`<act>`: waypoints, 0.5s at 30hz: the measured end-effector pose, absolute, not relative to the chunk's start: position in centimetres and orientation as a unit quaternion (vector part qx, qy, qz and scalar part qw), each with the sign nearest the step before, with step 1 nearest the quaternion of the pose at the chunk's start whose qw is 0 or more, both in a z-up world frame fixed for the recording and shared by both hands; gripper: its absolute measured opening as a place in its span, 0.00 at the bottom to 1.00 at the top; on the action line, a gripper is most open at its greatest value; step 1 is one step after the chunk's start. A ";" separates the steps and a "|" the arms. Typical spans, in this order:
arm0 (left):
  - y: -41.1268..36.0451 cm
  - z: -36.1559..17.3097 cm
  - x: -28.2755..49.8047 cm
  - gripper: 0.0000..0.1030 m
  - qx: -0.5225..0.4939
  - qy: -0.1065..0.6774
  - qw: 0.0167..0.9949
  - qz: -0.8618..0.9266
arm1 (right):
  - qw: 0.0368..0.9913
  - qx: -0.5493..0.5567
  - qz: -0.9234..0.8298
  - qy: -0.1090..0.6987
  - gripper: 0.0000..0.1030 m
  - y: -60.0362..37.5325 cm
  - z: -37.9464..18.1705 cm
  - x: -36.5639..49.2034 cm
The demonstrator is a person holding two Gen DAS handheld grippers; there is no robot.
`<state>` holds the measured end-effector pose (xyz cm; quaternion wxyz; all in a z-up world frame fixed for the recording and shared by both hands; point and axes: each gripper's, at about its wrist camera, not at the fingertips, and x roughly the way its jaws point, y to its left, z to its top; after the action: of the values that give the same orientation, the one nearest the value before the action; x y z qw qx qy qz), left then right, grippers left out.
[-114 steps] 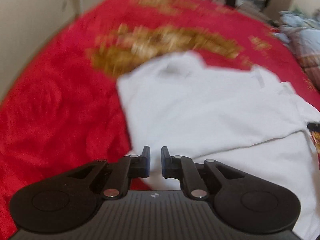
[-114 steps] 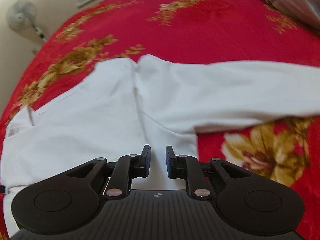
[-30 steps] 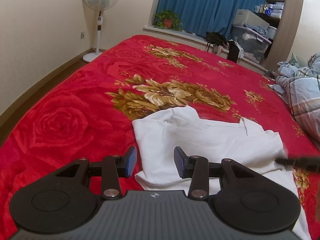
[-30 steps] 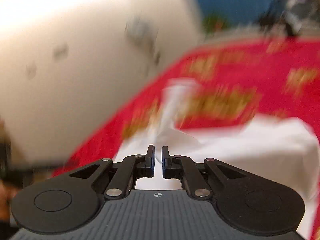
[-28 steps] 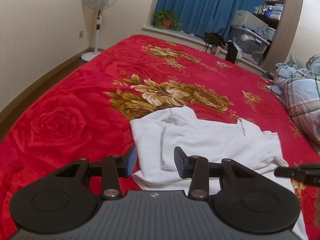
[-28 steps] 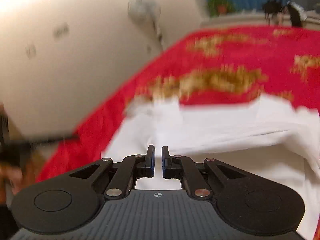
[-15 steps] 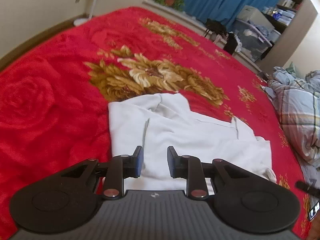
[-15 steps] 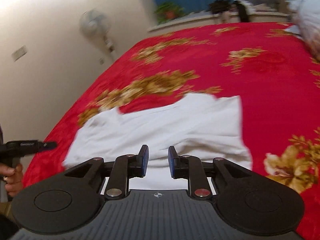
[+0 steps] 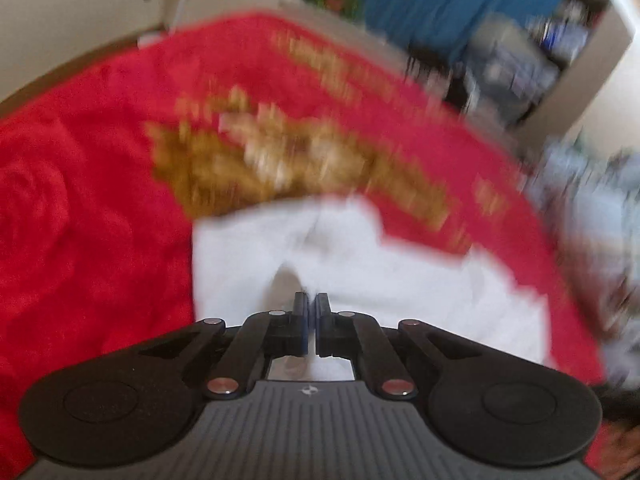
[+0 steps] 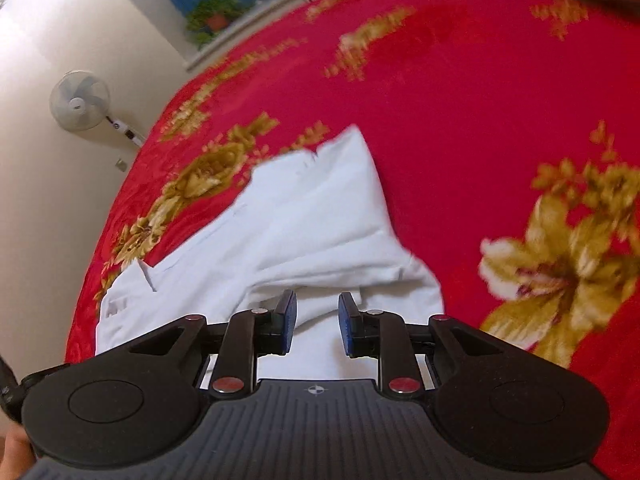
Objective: Fold small clothes
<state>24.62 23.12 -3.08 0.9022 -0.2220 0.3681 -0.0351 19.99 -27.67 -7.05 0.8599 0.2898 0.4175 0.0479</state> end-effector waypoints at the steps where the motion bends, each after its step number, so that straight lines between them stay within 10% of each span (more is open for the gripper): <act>1: 23.4 -2.1 24.1 0.03 -0.221 0.357 0.907 -0.033 | 0.855 0.296 0.048 0.424 0.24 -27.6 -7.4 20.3; 15: 24.2 -4.5 23.3 0.33 -0.198 0.435 0.878 -0.019 | 0.827 0.366 -0.020 0.426 0.26 -29.5 -9.5 22.1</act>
<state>23.29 24.21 -4.49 0.8784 -0.1981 0.4345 -0.0190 22.10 -29.49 -9.54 0.8274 0.3660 0.4256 -0.0200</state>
